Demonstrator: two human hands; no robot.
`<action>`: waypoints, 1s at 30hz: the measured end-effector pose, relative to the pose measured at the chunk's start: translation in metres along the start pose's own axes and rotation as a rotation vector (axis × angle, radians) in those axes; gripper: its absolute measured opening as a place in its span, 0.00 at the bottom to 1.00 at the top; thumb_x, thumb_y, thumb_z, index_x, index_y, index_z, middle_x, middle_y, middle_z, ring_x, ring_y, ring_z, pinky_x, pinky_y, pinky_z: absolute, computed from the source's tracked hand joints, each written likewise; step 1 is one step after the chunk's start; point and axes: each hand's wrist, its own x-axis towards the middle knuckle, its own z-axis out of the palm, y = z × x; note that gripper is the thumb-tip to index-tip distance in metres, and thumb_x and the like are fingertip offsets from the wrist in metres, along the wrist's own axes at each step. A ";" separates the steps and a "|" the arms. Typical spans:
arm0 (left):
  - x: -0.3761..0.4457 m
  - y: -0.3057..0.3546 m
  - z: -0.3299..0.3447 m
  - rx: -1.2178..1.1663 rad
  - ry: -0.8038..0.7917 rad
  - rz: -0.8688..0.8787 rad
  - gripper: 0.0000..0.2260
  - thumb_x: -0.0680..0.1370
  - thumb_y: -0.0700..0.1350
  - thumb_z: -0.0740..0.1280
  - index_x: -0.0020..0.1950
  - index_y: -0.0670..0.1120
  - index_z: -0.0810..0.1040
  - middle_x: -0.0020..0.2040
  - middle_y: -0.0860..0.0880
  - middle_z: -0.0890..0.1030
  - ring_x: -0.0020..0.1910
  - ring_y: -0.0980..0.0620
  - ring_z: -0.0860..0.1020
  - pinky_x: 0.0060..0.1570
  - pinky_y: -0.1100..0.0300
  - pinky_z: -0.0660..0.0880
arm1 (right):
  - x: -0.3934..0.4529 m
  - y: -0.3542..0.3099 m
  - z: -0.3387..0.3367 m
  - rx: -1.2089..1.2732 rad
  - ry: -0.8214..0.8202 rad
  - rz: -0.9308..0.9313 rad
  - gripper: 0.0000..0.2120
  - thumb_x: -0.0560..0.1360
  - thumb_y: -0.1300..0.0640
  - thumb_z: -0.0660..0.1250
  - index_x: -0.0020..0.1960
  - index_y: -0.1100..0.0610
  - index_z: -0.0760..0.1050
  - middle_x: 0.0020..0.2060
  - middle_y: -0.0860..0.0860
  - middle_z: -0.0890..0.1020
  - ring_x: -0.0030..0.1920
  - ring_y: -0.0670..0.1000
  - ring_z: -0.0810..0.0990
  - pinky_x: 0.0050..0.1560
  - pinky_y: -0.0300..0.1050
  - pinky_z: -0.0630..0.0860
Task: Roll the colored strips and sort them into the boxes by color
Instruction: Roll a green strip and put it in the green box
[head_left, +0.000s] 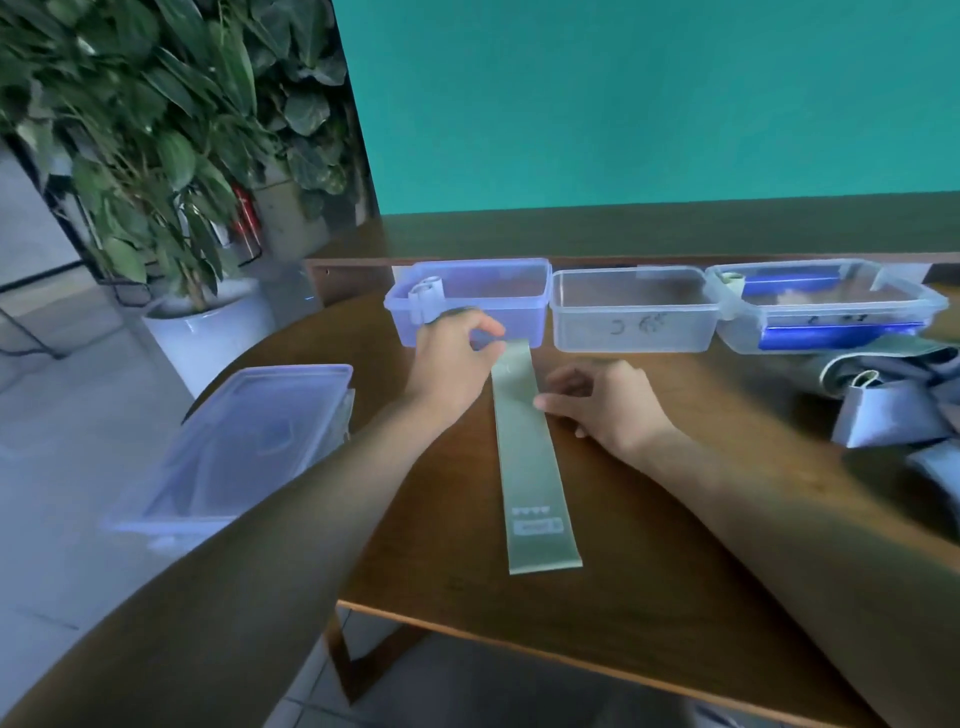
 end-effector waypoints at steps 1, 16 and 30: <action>-0.007 0.000 0.000 0.007 0.004 0.011 0.06 0.76 0.37 0.73 0.51 0.45 0.85 0.50 0.58 0.80 0.51 0.56 0.80 0.51 0.77 0.70 | -0.003 0.002 -0.001 -0.006 0.022 -0.003 0.13 0.72 0.52 0.79 0.54 0.54 0.82 0.44 0.46 0.84 0.23 0.39 0.77 0.31 0.30 0.75; -0.146 0.027 -0.057 -0.303 -0.329 -0.017 0.05 0.75 0.45 0.75 0.50 0.48 0.86 0.48 0.55 0.86 0.50 0.53 0.83 0.51 0.58 0.79 | -0.112 -0.020 -0.017 0.086 -0.230 -0.284 0.07 0.73 0.47 0.75 0.49 0.47 0.85 0.43 0.40 0.86 0.45 0.41 0.83 0.52 0.41 0.78; -0.160 0.022 -0.066 -0.035 -0.433 0.143 0.05 0.73 0.54 0.75 0.44 0.54 0.87 0.52 0.62 0.82 0.58 0.61 0.78 0.56 0.68 0.71 | -0.132 -0.011 -0.023 -0.109 -0.286 -0.378 0.10 0.71 0.44 0.74 0.44 0.51 0.86 0.53 0.40 0.83 0.56 0.42 0.82 0.57 0.42 0.77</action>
